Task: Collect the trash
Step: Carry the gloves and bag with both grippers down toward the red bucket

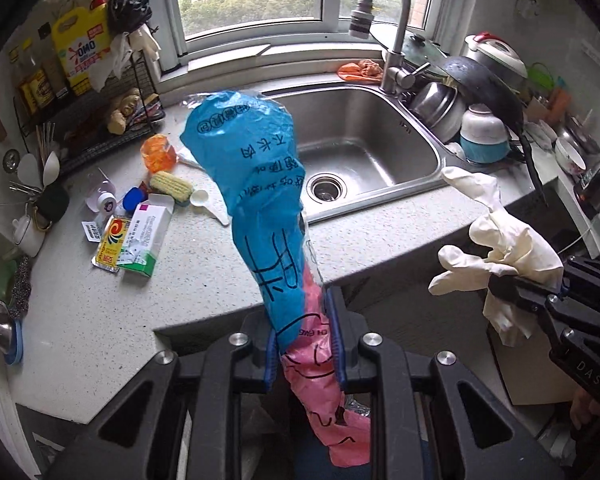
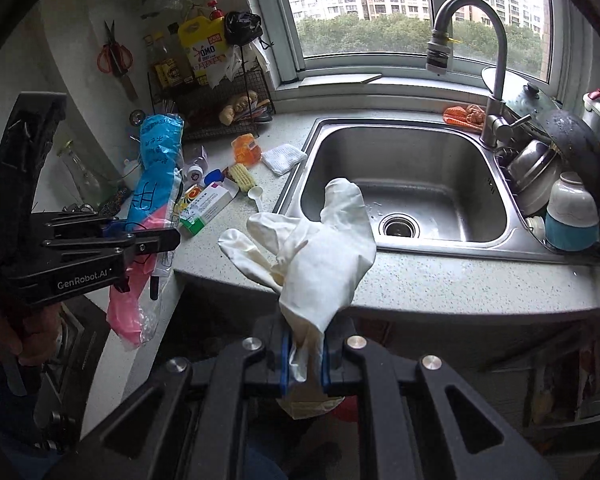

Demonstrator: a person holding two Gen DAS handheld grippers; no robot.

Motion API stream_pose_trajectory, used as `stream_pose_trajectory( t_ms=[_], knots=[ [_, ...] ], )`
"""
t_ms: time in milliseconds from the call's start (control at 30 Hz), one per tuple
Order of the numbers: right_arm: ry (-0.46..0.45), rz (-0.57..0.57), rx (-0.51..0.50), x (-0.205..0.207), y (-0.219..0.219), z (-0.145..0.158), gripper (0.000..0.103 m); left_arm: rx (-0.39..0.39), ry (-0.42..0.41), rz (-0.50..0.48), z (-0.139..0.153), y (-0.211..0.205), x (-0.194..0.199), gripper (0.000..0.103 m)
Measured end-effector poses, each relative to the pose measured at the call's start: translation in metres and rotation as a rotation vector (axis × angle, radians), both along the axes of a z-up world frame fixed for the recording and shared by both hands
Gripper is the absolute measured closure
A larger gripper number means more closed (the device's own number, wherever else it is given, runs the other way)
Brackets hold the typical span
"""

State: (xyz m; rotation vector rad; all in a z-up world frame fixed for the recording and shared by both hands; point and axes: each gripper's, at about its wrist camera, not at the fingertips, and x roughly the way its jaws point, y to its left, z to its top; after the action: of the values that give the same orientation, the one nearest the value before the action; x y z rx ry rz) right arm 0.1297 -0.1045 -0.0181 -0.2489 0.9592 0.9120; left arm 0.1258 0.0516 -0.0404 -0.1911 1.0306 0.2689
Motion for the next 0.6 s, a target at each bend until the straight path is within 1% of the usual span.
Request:
stream_pose_trajectory(
  t_ms=[167, 233, 333, 467, 600],
  knots=[
    [0.022, -0.058, -0.015, -0.008, -0.032, -0.010, 0.093, -0.029, 0.033, -0.069, -0.017, -0.042, 0.008, 0.084],
    [0.036, -0.087, -0.024, -0.007, -0.041, -0.017, 0.093, -0.047, 0.052, -0.092, -0.028, -0.056, 0.014, 0.084],
    [0.045, -0.122, -0.047, -0.003, -0.049, -0.030, 0.093, -0.055, 0.089, -0.116, -0.048, -0.068, 0.025, 0.084],
    [0.090, -0.165, -0.077, 0.006, -0.056, -0.059, 0.093, -0.087, 0.152, -0.146, -0.088, -0.078, 0.036, 0.084],
    [0.151, -0.184, -0.111, 0.011, -0.059, -0.103, 0.093, -0.105, 0.204, -0.184, -0.137, -0.088, 0.044, 0.084]
  ],
)
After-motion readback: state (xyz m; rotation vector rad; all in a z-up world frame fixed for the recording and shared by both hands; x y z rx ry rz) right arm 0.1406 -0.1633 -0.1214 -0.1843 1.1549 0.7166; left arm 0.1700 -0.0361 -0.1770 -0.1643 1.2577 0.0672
